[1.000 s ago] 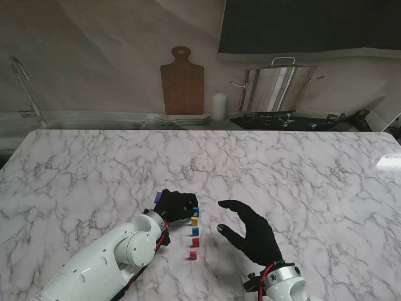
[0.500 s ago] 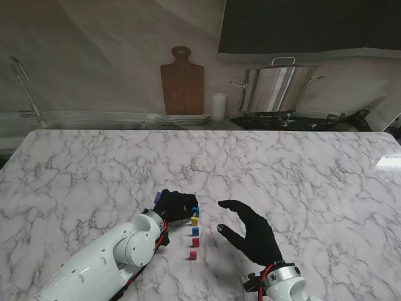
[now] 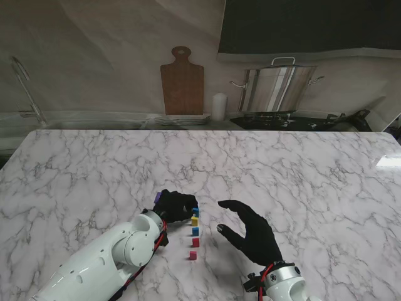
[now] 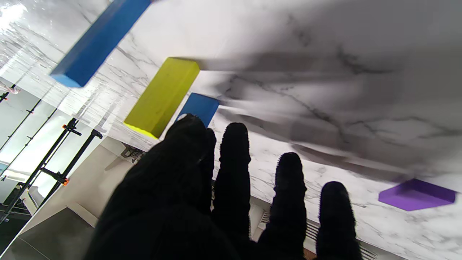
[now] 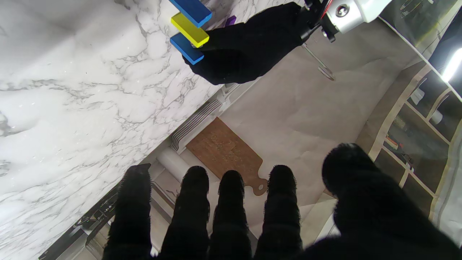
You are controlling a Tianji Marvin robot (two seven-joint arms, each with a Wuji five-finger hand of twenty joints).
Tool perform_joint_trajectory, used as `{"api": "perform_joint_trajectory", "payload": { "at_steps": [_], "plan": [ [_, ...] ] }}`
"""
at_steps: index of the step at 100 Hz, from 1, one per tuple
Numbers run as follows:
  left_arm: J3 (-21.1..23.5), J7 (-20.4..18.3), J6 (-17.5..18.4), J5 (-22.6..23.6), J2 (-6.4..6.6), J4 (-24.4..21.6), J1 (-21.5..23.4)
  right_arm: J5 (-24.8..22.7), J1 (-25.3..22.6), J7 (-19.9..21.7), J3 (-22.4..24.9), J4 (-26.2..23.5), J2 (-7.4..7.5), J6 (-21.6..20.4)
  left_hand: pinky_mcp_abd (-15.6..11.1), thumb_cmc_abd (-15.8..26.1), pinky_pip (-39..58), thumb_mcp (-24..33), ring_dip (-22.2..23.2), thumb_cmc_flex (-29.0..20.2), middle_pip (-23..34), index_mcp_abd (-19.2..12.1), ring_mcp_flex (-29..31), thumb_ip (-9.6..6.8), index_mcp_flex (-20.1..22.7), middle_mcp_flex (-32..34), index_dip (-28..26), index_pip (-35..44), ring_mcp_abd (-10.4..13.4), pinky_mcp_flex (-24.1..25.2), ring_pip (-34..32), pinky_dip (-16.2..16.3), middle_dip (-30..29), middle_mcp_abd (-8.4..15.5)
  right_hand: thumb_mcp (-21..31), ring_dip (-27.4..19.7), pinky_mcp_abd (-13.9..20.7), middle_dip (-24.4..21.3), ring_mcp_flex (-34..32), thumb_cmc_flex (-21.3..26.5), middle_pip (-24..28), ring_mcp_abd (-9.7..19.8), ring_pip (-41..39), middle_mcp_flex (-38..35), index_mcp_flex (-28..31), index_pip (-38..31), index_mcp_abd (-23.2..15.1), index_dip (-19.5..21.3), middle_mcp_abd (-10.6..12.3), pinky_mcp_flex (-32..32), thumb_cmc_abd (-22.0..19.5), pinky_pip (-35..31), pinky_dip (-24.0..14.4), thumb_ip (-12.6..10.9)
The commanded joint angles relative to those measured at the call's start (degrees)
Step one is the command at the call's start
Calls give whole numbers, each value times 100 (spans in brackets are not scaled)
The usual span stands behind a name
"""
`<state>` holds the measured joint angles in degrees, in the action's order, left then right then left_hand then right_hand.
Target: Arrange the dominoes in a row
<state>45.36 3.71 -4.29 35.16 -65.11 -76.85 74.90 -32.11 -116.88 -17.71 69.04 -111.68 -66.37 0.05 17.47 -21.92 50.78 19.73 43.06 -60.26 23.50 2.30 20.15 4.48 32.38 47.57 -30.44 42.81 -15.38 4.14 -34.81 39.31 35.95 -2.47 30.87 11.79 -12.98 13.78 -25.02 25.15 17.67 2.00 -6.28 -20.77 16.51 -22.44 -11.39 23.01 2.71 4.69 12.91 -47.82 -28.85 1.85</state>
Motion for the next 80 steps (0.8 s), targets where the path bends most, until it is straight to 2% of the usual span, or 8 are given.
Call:
{"api": "perform_joint_trajectory", "payload": {
  "at_steps": [1, 80],
  "plan": [
    [-3, -109, 17, 10, 11, -20, 9, -9, -30, 5, -3, -12, -3, 14, 14, -238, -56, 169, 45, 9, 135, -5, -94, -78, 12, -167, 30, -101, -91, 126, 28, 167, -98, -18, 89, 49, -13, 30, -69, -90, 103, -28, -114, 6, 12, -45, -57, -4, -2, 20, 133, -101, -80, -48],
    [116, -281, 27, 183, 98, -173, 120, -18, -31, 12, -10, -16, 0, 13, 9, -291, -179, 387, 22, 105, 173, -57, -197, -43, 46, -385, 74, -353, -78, 136, 109, 139, -185, -18, 95, 49, -9, 29, -70, -91, 103, -25, -113, 9, 7, -45, -58, -4, -14, 19, 146, -97, -77, -48]
  ]
}}
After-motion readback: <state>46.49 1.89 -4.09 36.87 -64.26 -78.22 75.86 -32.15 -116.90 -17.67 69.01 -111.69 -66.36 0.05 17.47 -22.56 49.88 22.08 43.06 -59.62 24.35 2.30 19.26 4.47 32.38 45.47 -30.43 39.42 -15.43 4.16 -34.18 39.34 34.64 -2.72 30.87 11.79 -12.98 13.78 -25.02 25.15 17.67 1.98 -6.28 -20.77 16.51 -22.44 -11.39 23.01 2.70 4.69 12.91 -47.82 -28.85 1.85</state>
